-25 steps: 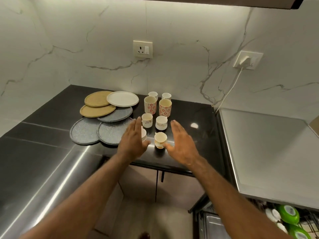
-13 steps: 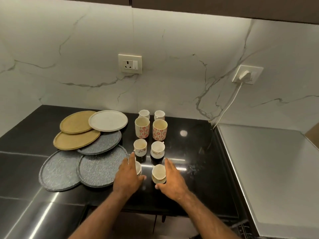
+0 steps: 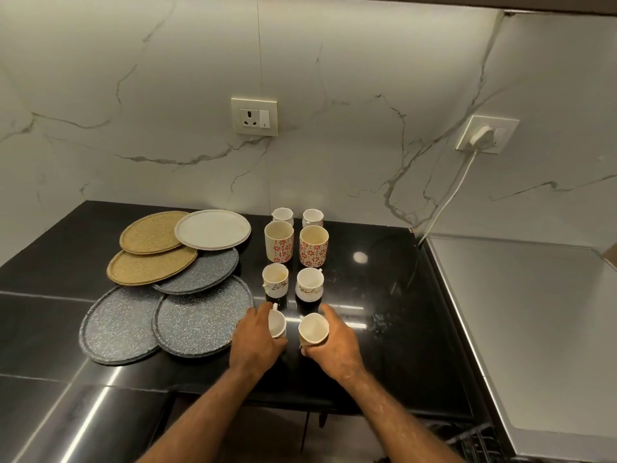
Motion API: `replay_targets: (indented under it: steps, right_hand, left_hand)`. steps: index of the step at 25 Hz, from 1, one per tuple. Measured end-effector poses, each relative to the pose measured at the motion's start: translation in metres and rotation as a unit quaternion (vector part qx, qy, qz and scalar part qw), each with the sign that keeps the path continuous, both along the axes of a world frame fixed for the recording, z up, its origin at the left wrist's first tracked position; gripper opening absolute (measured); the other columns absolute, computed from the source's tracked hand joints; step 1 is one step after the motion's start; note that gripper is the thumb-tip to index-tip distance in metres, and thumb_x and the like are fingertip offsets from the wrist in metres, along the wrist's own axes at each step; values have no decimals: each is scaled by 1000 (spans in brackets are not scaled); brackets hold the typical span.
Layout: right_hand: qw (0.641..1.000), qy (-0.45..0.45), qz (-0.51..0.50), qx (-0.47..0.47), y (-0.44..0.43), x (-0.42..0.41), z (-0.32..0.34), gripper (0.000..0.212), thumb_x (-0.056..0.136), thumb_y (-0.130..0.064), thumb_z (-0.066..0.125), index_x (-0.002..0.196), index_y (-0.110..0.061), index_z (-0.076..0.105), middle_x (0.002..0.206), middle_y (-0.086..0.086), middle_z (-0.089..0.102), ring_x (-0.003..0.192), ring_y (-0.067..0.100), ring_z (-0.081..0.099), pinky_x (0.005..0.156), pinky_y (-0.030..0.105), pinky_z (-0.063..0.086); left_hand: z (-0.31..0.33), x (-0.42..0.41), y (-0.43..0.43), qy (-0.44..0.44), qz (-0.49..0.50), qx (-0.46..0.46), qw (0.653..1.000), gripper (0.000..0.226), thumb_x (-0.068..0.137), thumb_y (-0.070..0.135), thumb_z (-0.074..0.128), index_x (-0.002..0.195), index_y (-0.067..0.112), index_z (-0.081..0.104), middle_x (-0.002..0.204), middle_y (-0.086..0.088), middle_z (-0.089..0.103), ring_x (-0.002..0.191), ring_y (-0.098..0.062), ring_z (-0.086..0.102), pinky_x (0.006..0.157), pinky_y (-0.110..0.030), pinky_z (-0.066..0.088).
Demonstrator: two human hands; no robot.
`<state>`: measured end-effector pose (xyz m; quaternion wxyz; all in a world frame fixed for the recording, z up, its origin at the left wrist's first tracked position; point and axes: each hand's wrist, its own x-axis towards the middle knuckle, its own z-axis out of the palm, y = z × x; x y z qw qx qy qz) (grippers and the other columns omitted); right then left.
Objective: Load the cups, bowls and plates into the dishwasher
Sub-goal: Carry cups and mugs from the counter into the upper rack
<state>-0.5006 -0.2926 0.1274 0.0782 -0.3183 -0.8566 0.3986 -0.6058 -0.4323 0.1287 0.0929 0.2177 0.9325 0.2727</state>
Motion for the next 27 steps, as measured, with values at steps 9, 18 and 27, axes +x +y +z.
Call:
replay_targets:
  steps: [9,18,27]
  right_hand:
    - [992,111,-2,-60,19,106,81,106,69,-24,89,156,-24,29,137,-3,55,116,5,47,94,18,38]
    - [974,200,-17,-104,32,279,125,107,67,-24,89,153,-40,27,128,-13,47,119,15,53,99,33,53]
    - [967,216,-68,-114,23,393,138,108,71,-18,89,155,-35,24,142,-1,49,122,19,53,104,42,50]
  left_hand:
    - [75,99,7,24,33,166,985,78,68,24,90,135,19,50,123,-2,57,105,-15,54,84,-29,46]
    - [146,270,2,39,25,253,966,81,61,42,93,129,35,51,115,7,64,101,-18,64,86,-40,59]
    - [182,366,-6,29,-68,262,962,82,63,37,96,129,31,47,118,10,57,103,-11,56,72,-15,43]
